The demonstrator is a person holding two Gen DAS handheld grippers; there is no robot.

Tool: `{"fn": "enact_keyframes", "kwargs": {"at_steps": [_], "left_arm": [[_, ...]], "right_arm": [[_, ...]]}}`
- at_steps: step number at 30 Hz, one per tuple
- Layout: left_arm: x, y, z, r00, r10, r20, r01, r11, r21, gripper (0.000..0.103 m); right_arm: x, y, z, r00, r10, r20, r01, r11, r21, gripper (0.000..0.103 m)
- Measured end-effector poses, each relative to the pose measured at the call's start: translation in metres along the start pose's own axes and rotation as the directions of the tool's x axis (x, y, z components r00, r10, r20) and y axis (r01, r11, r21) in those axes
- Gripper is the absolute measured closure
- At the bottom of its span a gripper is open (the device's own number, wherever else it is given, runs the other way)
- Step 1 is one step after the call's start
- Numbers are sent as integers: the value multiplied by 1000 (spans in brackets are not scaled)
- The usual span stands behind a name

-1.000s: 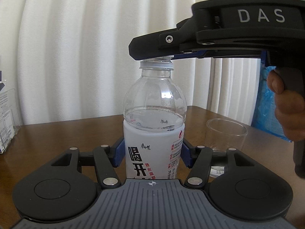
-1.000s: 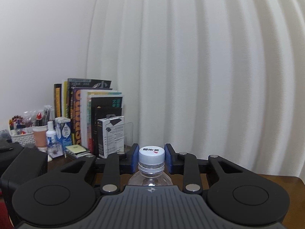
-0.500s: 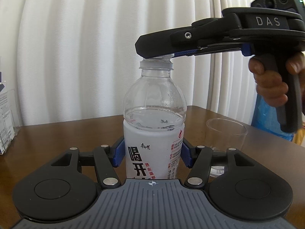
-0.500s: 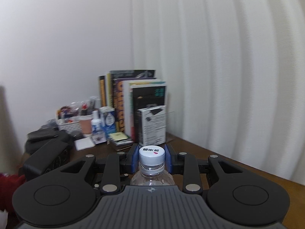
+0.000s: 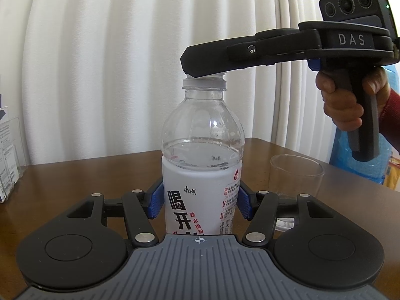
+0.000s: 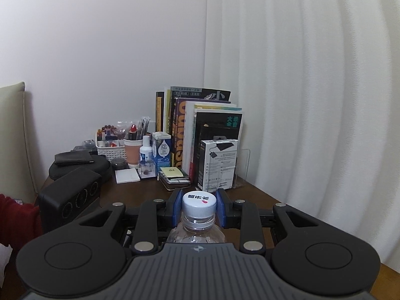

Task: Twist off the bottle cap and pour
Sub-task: 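Regrip the white cap with the right gripper and twist it loose, then lift the cap off the bottle neck with the right gripper while the left gripper opens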

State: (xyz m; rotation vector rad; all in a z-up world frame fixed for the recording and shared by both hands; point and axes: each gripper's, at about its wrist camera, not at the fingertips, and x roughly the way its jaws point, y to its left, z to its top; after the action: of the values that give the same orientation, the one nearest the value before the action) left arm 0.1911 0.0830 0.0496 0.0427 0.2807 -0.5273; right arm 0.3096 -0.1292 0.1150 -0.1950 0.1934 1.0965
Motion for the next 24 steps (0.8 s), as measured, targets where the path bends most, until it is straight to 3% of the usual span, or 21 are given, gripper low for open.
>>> {"fn": "enact_keyframes", "kwargs": {"at_steps": [11,17,24], "left_arm": [[4,4,7,1000,-6,-3,6,1000,4,45],[12,10,8,1000,-10,-5,10,1000,7,45],[22,16,10,1000,-14,-7,14,1000,12,45]], "right_arm": [[-1,-1,1,1000,17,-7,-17,1000,-7,72],[1,8,6,998,-52,-38,53,998,18,72],[0,7,3,998,-51,-25,52,998,22,71]]}}
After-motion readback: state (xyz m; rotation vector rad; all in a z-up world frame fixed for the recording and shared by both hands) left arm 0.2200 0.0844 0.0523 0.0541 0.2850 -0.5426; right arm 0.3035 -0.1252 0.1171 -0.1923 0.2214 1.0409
